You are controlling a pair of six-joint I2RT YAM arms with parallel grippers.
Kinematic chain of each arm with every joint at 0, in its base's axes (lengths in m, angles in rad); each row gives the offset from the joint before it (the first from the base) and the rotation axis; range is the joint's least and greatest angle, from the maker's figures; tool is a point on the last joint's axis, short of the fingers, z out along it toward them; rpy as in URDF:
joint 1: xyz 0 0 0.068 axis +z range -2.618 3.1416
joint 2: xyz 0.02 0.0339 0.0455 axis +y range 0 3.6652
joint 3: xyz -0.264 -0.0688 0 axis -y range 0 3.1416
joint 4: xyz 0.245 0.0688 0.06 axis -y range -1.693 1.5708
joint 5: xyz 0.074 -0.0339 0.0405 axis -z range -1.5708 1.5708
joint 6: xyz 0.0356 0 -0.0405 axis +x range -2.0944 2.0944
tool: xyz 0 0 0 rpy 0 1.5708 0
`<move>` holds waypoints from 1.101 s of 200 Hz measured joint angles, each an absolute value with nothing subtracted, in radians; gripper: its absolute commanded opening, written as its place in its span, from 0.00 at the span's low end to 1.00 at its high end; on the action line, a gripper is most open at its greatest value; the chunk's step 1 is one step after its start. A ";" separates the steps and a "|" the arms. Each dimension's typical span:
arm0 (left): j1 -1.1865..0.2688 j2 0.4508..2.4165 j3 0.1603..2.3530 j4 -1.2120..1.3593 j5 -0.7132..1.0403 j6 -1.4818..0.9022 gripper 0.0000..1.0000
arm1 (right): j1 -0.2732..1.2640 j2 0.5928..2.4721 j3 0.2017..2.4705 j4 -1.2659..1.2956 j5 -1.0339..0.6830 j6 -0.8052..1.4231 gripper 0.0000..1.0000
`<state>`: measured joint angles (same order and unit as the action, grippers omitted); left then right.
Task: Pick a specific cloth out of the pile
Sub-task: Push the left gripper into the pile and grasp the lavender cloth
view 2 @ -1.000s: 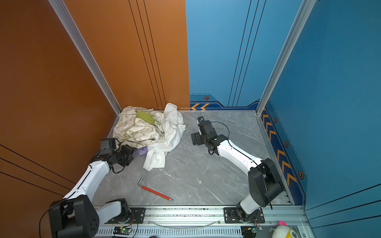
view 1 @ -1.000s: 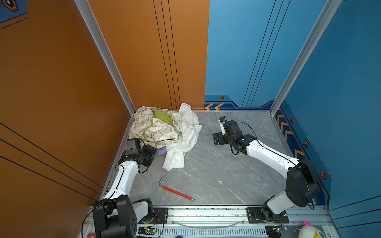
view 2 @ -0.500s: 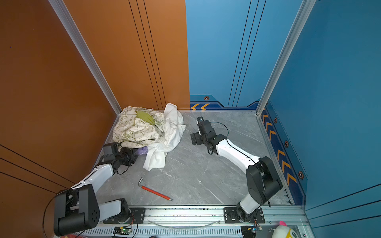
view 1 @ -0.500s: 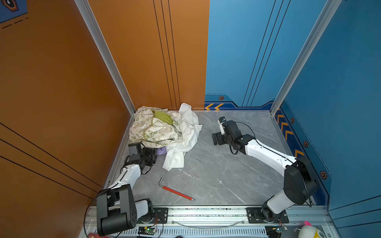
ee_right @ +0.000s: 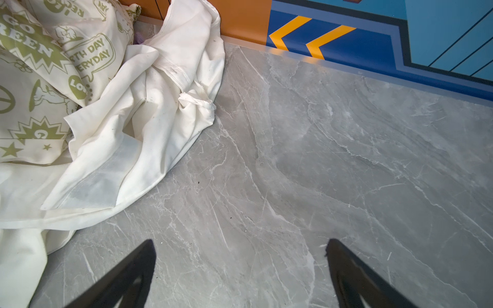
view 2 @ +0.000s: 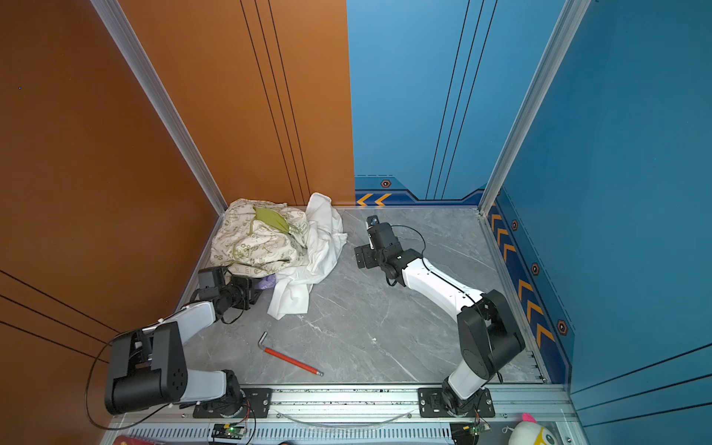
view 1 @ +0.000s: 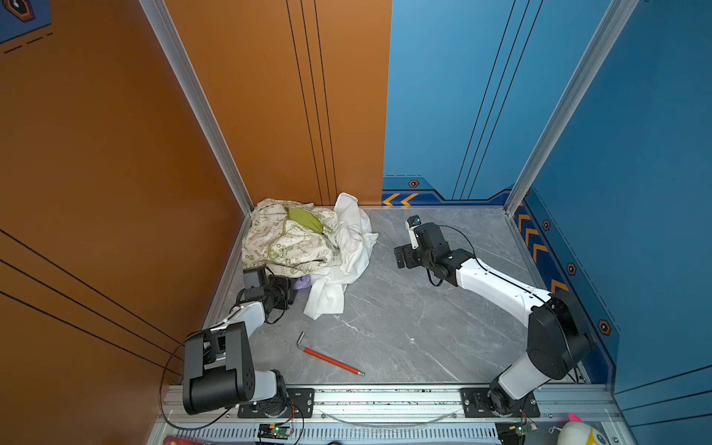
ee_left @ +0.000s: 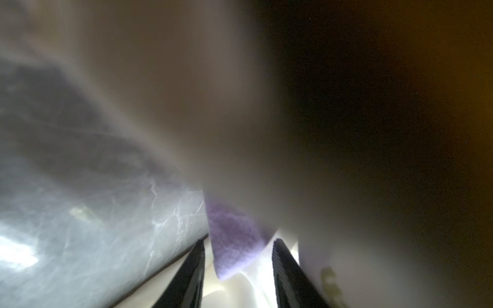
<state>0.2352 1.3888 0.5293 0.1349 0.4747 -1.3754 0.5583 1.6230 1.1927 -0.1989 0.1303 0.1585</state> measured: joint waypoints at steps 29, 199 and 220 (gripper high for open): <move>0.229 1.452 0.549 0.168 0.477 -1.384 0.32 | 0.558 1.654 1.213 -0.199 0.128 0.159 1.00; 0.142 1.390 0.645 0.161 0.420 -1.378 0.00 | 0.553 1.665 1.304 -0.279 0.266 0.083 1.00; 0.130 1.349 0.693 0.081 0.387 -1.349 0.00 | 0.539 1.665 1.308 -0.288 0.252 0.083 1.00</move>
<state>0.1299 1.3495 0.6926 0.0807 0.3870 -1.3491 0.5392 1.6646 1.3083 -0.2878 0.2516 0.0826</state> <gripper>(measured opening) 0.068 0.999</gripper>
